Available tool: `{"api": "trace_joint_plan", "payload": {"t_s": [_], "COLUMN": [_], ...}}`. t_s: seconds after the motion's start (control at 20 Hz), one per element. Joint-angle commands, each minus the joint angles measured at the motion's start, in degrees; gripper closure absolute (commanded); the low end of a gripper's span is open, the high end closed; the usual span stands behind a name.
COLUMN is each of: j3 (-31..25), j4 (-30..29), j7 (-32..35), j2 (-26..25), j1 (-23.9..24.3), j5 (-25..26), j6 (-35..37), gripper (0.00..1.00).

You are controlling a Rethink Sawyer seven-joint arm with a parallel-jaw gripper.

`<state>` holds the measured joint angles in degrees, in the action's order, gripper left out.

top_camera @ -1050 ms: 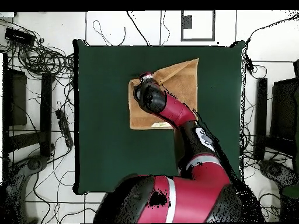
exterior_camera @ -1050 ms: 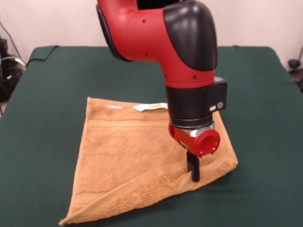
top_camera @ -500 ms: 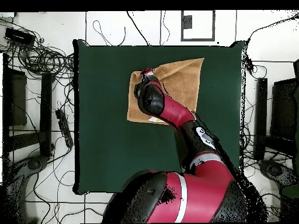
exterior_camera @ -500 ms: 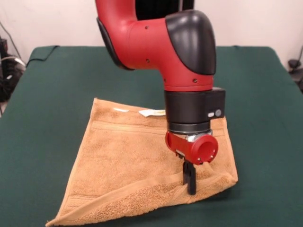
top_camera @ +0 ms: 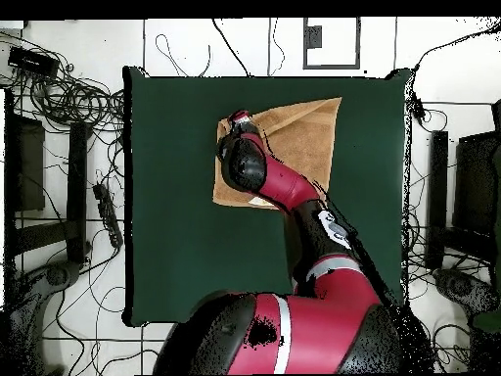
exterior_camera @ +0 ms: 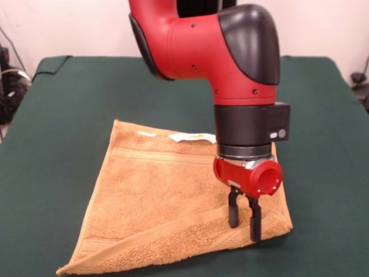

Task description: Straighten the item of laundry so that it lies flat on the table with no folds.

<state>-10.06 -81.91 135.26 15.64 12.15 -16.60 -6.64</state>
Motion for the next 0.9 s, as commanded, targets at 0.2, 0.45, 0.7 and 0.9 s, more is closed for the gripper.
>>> {"api": "trace_joint_plan", "payload": {"t_s": [0.2, 0.45, 0.7, 0.9], "j3": [1.62, 0.28, 3.05, 2.21], "j4": [-5.23, -10.78, -18.29, -23.76], "j7": [9.59, 9.74, 10.27, 8.89], "j2": [-0.50, 3.70, 8.61, 10.73], "j1": [-2.19, 0.42, -0.11, 2.58], "j5": [-3.65, -1.75, -1.85, 1.15], "j6": [4.38, 6.41, 8.68, 7.28], "gripper": [0.00, 0.00, 0.00, 0.00]}}
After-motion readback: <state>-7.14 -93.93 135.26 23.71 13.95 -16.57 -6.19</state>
